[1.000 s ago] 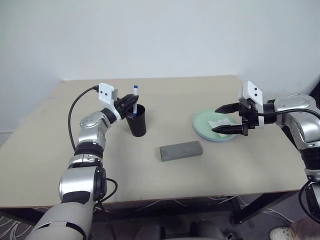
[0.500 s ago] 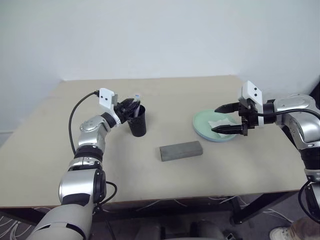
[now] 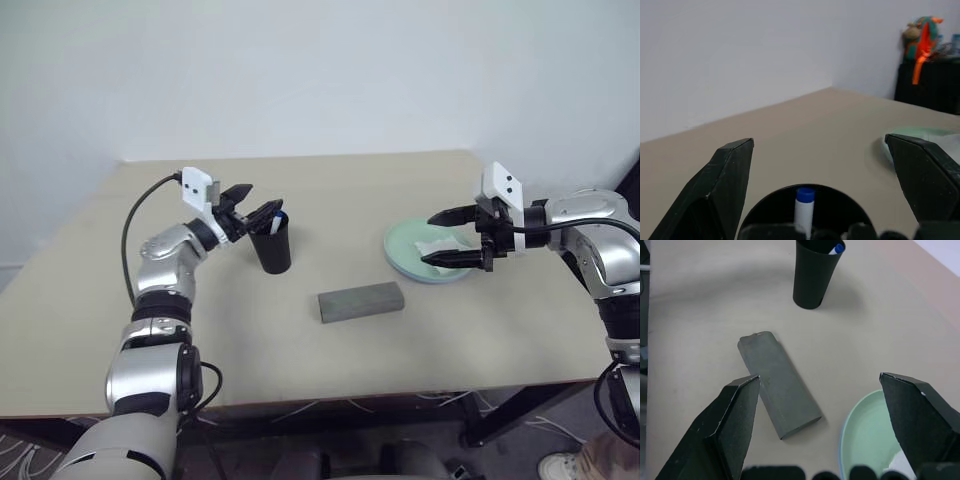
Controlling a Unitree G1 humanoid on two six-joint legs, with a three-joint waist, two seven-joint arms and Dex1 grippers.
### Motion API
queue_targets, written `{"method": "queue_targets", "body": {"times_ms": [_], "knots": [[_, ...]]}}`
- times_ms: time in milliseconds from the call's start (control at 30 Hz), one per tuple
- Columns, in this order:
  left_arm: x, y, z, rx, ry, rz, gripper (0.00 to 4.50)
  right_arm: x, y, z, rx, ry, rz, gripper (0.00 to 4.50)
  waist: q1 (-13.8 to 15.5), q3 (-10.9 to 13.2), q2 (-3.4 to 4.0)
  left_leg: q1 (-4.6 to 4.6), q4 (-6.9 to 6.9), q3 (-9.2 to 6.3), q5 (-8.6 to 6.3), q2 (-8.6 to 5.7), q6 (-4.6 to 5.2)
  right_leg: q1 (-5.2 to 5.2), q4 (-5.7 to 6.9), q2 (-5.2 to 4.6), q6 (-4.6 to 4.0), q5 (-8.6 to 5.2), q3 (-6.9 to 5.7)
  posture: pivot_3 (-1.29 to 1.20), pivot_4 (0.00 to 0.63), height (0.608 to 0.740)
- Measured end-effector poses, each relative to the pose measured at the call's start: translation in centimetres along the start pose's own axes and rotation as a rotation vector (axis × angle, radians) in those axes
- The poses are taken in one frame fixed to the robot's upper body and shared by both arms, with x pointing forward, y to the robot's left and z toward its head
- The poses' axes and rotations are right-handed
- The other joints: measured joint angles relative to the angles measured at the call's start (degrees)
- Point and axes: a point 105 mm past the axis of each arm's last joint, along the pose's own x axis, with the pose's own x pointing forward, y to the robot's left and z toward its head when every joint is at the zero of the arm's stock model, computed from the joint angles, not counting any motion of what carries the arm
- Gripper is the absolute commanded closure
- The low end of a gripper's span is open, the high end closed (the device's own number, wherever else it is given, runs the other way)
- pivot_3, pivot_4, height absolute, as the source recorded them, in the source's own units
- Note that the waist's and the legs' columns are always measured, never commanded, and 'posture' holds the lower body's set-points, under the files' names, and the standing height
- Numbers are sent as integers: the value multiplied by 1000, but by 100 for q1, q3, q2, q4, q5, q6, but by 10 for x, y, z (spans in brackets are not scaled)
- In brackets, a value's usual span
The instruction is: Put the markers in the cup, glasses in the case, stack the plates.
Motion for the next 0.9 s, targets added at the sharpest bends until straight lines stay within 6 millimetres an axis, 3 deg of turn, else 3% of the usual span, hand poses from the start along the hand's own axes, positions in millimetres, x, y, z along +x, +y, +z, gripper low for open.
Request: {"method": "queue_targets", "body": {"times_ms": [333, 467, 633, 900], "knots": [[-71, 7, 27, 177, 189, -135, 33, 11, -3, 2, 15, -39, 3, 353, -2, 0, 3, 3, 0, 9, -2, 10, -4, -6, 2, -3, -17, -9, -4, 0, 0, 731], [-82, -1, 21, 231, 265, -205, 33, 16, -6, 5, 7, -49, -1, 353, 16, 0, 3, 1, 0, 12, -9, 14, -17, -7, 1, -10, -17, -9, -5, 0, 0, 731], [-90, -25, 13, 288, 347, -327, 33, 22, -6, 4, 11, -63, 6, 353, 15, 0, 3, -8, -10, 19, -4, 17, -6, -22, 2, -14, -17, -9, -3, 0, 0, 731], [-96, -45, 0, 263, 375, -347, 33, 40, 0, 16, 23, -137, 10, 353, -3, 1, 4, -3, -21, 30, -2, 22, -4, -34, 8, -6, -17, -9, -4, 0, 0, 731]]}}
